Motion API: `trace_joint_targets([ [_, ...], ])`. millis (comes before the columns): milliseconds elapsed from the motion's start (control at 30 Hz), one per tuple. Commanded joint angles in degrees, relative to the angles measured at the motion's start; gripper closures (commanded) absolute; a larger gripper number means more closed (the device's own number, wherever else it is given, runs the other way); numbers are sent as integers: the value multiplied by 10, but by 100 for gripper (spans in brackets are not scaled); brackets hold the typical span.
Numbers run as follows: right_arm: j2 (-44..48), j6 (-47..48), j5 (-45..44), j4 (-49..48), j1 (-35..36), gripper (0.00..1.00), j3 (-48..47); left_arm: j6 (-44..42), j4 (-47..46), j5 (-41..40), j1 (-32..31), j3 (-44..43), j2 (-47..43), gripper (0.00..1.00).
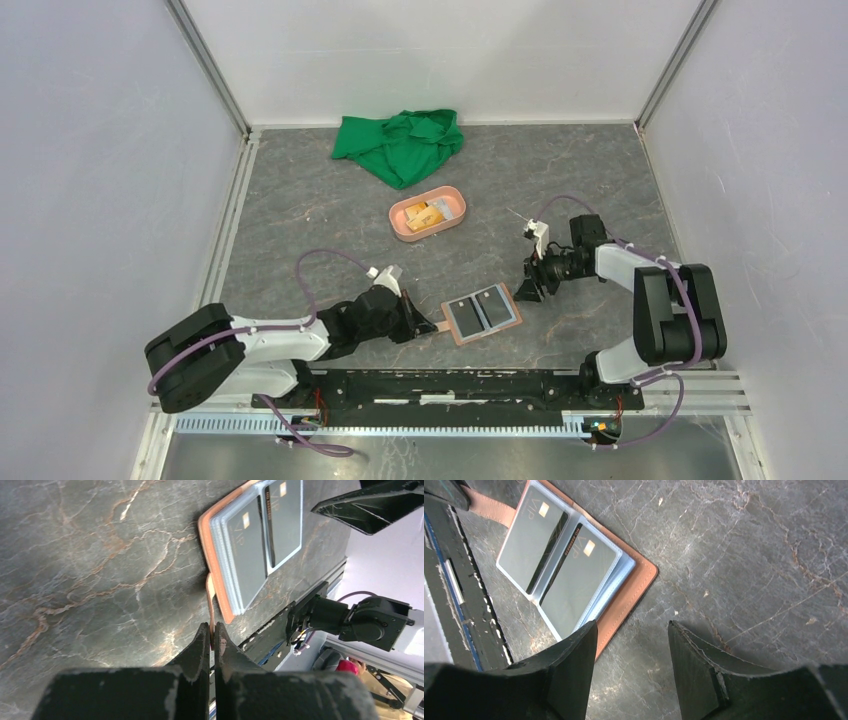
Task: Put the credit cards into the card holder
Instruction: Close the card holder at the center of the board.
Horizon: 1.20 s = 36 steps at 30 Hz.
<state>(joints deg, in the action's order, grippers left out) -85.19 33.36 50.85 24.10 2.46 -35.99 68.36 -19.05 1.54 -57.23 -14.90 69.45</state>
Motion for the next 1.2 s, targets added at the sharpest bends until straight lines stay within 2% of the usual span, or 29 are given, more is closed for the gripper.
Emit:
trace_joint_targets([
  [0,-34,-12,24,8,-1,40,-28,-35,-25,-2,0,-44,-20,98],
  [167,-34,-19,27,2,-1,41,-27,-75,25,-6,2,-114,-32,98],
  [300,-31,-28,30,-4,0,43,-26,-102,51,2,9,-167,-6,98],
  [700,-22,-56,15,-19,0,66,-30,-148,62,112,17,-357,222,98],
  [833,-21,-67,7,-25,0,71,-32,-130,37,160,16,-400,300,98],
  [1000,-10,-87,-21,-37,-2,71,-33,-111,25,176,16,-429,357,98],
  [1067,-7,-89,-19,-39,-2,70,-31,-102,17,191,16,-441,375,96],
  [1167,-7,-89,-15,-37,-3,69,-34,-87,-1,228,16,-465,397,81],
])
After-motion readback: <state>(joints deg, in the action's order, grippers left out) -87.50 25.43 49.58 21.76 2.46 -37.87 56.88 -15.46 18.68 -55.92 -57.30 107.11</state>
